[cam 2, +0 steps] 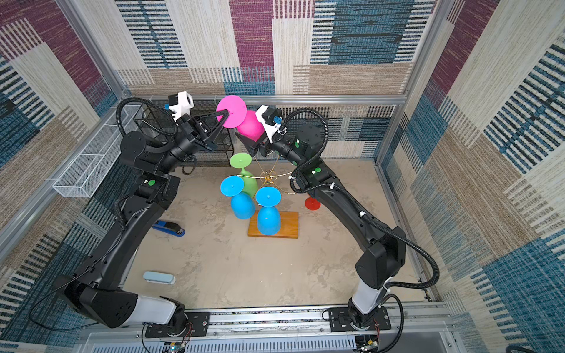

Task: Take the wine glass off the wine glass rack
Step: Pick up the wine glass from the wine glass rack.

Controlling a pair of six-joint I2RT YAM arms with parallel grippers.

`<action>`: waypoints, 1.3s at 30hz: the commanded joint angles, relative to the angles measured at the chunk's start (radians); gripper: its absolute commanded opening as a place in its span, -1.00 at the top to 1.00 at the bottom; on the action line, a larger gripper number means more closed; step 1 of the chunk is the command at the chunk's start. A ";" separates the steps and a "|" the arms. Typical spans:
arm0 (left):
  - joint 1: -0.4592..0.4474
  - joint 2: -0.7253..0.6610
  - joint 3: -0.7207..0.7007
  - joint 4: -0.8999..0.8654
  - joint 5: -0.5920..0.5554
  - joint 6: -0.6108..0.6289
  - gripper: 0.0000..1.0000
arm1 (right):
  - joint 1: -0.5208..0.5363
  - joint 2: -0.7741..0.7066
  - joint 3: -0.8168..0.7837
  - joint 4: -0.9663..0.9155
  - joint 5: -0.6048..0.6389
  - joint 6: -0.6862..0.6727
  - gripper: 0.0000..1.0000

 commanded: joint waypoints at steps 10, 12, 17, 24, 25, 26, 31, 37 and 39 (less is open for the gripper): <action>0.011 -0.011 -0.019 0.096 -0.005 -0.034 1.00 | 0.005 -0.011 0.018 -0.045 0.023 0.049 -0.68; 0.013 -0.009 -0.026 0.113 -0.013 -0.033 0.81 | 0.004 -0.017 0.020 -0.060 0.021 0.057 -0.68; 0.014 -0.012 -0.053 0.191 -0.056 -0.006 0.25 | 0.005 -0.040 0.048 -0.148 0.069 0.091 -0.62; 0.016 -0.010 -0.050 0.169 -0.068 0.223 0.15 | 0.004 -0.074 0.180 -0.440 0.200 0.116 -0.51; 0.016 -0.008 -0.043 0.149 -0.067 0.298 0.15 | 0.005 -0.085 0.196 -0.489 0.215 0.121 -0.51; 0.016 -0.005 -0.037 0.093 -0.067 0.370 0.14 | 0.004 -0.092 0.207 -0.522 0.224 0.124 -0.51; 0.016 0.026 -0.015 0.012 -0.081 0.731 0.14 | 0.005 -0.136 0.250 -0.715 0.242 0.122 -0.45; 0.014 0.051 -0.073 0.097 -0.169 1.150 0.12 | 0.005 -0.180 0.245 -0.837 0.248 0.125 -0.37; 0.014 0.056 -0.106 0.190 -0.190 1.273 0.10 | 0.004 -0.180 0.256 -0.867 0.250 0.126 -0.34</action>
